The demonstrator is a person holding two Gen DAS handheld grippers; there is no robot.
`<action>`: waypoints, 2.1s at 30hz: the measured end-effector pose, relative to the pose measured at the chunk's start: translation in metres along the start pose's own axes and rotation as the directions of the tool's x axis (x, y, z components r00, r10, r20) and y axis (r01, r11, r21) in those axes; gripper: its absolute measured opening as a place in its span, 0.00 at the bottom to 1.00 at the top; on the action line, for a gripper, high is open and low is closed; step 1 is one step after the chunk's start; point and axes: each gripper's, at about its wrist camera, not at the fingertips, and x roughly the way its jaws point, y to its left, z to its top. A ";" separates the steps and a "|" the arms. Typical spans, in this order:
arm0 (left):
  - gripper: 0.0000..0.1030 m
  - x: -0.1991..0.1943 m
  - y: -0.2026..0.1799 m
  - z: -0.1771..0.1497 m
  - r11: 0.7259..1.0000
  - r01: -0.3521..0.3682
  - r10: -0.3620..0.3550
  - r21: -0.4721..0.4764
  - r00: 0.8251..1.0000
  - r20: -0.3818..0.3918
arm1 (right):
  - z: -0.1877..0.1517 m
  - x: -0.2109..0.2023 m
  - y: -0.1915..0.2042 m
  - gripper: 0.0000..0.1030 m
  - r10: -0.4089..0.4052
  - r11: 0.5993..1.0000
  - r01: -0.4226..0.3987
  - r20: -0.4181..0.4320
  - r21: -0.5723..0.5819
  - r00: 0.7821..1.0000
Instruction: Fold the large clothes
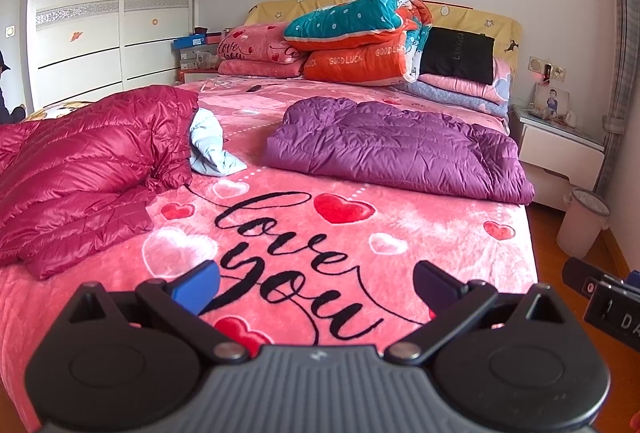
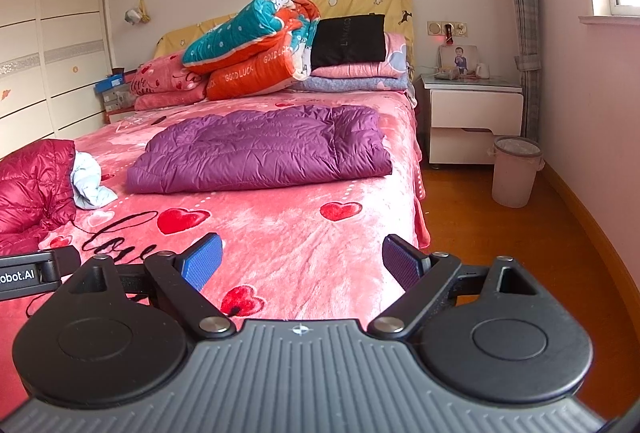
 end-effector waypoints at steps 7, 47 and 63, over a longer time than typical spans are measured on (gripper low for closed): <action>0.99 0.002 -0.001 0.000 1.000 0.002 -0.002 0.009 1.000 0.001 | -0.001 0.002 0.000 1.00 0.003 1.000 -0.003 -0.008 -0.003 1.000; 0.99 0.012 -0.006 -0.001 0.999 0.017 -0.017 0.027 1.000 0.001 | -0.004 0.010 -0.004 1.00 0.020 1.000 -0.020 -0.032 -0.001 0.999; 0.99 0.027 0.018 -0.006 1.000 0.009 -0.009 -0.013 1.000 -0.012 | -0.008 0.025 -0.001 1.00 0.048 0.999 -0.049 -0.060 -0.021 0.997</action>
